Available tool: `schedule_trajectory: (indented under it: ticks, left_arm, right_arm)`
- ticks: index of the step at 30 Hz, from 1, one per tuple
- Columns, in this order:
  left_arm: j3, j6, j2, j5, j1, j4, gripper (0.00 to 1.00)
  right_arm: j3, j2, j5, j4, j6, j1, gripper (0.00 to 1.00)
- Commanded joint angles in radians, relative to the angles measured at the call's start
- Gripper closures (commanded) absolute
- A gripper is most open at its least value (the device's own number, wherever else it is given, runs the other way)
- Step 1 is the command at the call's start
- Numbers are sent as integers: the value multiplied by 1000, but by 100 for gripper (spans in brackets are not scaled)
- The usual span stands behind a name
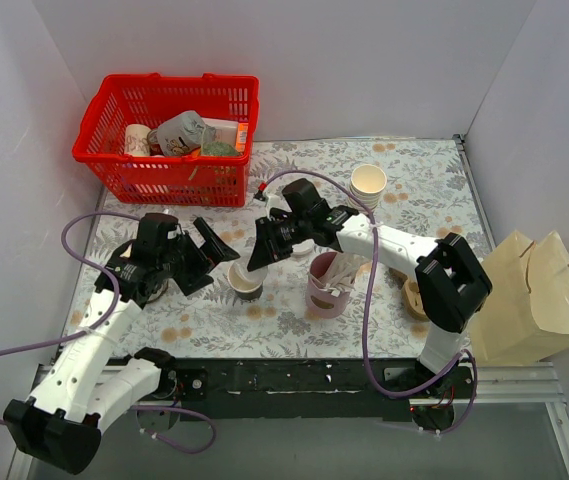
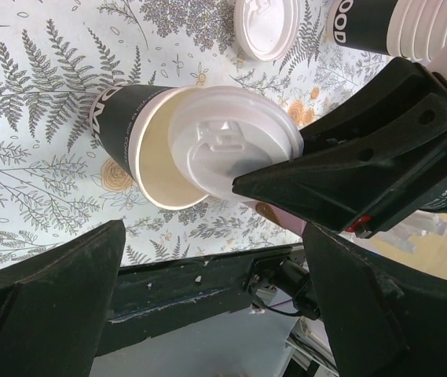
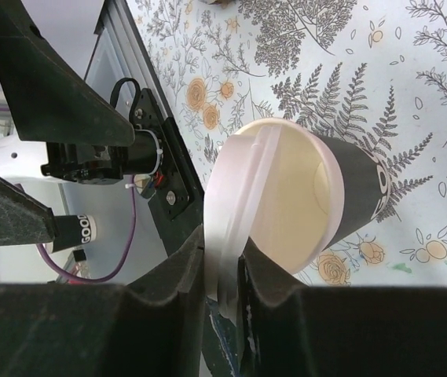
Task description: Pack the takeout coffee
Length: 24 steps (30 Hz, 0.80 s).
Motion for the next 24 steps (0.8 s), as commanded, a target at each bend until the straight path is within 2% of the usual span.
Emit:
schedule_trajectory:
  ticks: [1, 14, 24]
  left_arm:
    - [-11, 29, -23, 6, 5, -25, 2]
    - [-74, 37, -6, 2, 5, -29, 2]
    - [-168, -35, -17, 16, 5, 64, 2]
  right_arm:
    - [-5, 6, 14, 22, 9, -6, 73]
    - [56, 1, 64, -76, -63, -8, 59]
    - [58, -3, 112, -100, -88, -8, 53]
